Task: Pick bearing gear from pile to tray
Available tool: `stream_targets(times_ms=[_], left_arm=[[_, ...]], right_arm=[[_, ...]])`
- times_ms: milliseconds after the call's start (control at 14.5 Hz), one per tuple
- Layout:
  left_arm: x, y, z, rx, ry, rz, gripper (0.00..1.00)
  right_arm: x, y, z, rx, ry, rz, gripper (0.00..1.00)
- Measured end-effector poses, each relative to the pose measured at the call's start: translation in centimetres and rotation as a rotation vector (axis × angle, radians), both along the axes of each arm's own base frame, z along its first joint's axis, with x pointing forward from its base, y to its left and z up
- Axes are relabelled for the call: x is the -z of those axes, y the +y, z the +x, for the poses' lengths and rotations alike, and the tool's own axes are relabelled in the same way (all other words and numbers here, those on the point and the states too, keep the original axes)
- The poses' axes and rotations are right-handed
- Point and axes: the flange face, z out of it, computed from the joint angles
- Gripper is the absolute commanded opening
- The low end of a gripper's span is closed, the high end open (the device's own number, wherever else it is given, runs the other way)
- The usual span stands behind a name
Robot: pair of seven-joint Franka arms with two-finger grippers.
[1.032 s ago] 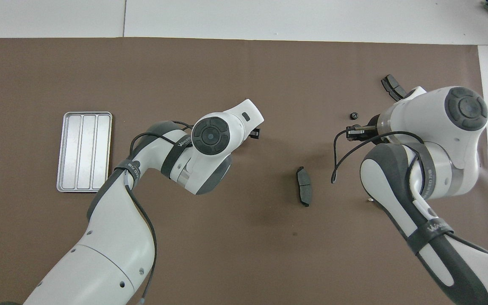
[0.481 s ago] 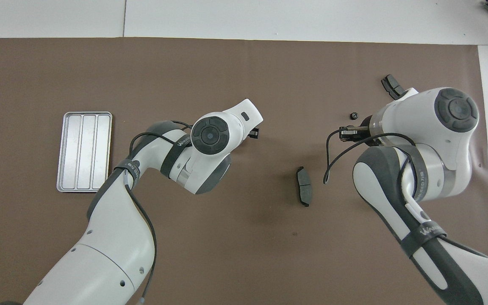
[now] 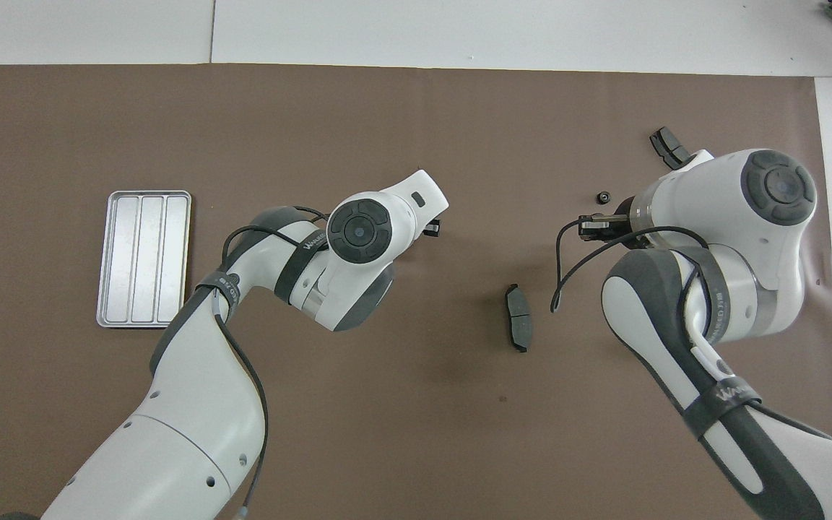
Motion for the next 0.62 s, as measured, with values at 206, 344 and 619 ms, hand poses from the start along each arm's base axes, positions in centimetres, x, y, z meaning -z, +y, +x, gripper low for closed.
stream_targets(times_ms=[206,344,619], left_arm=[[-0.3,0.4,0.3,-0.008,0.021,0.022,0.00],[-1.1,1.2,0.7,-0.022,0.038,0.045,0.00],[-4.6,5.6,1.6,-0.041,0.086,0.129,0.00]], right_arm=[[0.0,0.1,0.0,0.000,-0.001,0.000,0.00],[-0.2,0.8,0.0,0.001,-0.003,0.002,0.00],[-1.9,3.6,0.3,0.046,-0.035,0.022,0.00]])
